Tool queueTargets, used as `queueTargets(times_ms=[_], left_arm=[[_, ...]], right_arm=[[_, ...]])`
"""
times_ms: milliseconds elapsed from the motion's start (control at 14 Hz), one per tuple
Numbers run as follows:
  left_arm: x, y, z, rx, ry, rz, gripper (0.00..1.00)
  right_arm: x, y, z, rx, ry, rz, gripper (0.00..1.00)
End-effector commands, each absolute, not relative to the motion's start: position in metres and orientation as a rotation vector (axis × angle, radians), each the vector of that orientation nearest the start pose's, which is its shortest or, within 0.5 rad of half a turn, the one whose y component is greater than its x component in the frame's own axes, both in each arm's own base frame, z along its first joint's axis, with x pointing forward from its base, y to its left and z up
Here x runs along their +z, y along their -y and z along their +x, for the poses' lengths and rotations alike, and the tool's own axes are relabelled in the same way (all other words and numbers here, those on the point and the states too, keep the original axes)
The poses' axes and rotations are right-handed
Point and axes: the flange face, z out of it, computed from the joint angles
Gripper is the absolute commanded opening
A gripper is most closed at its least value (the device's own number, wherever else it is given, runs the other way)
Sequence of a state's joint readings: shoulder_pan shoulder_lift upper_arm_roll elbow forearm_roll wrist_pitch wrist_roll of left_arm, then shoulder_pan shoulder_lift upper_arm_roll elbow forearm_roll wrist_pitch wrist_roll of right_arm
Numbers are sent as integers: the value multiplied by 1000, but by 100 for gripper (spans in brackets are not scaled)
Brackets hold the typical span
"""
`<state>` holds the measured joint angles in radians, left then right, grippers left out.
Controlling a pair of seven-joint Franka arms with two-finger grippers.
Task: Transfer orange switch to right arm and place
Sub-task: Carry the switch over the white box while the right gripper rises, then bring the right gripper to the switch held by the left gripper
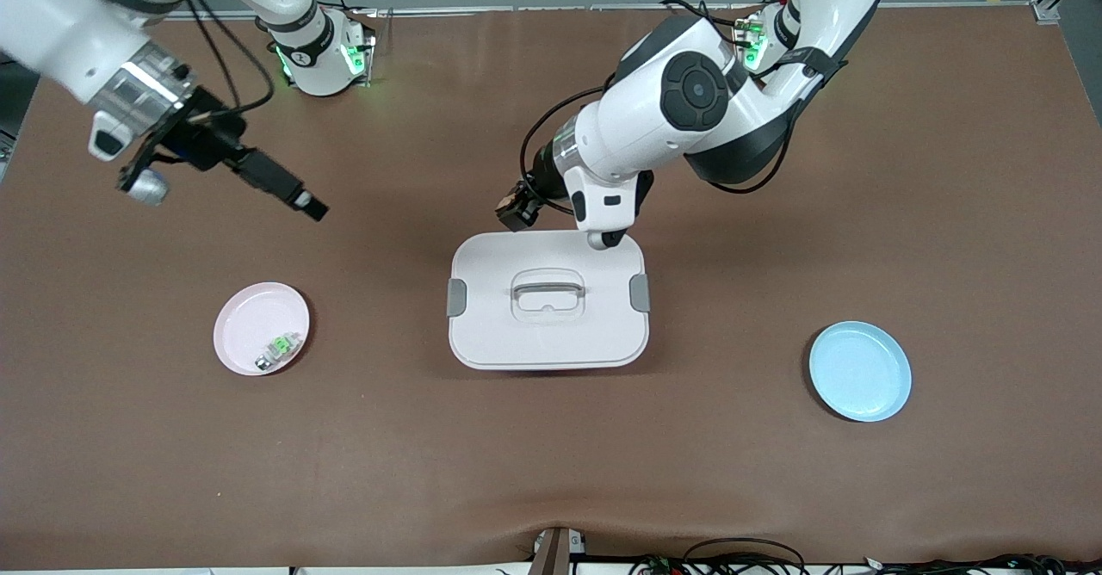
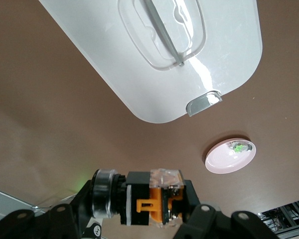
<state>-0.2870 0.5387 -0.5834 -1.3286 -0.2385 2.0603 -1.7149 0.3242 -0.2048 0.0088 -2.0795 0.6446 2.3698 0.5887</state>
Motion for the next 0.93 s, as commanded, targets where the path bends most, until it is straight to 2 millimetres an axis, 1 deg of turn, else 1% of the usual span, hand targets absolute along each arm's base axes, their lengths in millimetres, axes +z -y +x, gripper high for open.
queueTargets(times_ms=[0,142,214,427,641,712,855], left_arm=[[498,498,531,763,1752,-3000,0],[498,498,531,763,1754,-2998,0],[498,498,531,763,1752,-3000,0],[499,495,533,756,1757,-3002,0],[499,494,534,754,1761,-3002,0],[500,494,535,751,1769,-3005,0],[501,493,537,746,1785,-3010,0]], right_arm=[[570,-224,485,-307,-702,-2258,100],[568,-245,480,-369,-616,-2266,100],[562,-251,481,-377,-594,-2276,100],[554,-263,474,-404,-578,-2273,100],[529,-284,460,-446,-551,-2281,100],[520,-294,458,-438,-531,-2300,100],[509,-305,456,-430,-509,-2322,100]])
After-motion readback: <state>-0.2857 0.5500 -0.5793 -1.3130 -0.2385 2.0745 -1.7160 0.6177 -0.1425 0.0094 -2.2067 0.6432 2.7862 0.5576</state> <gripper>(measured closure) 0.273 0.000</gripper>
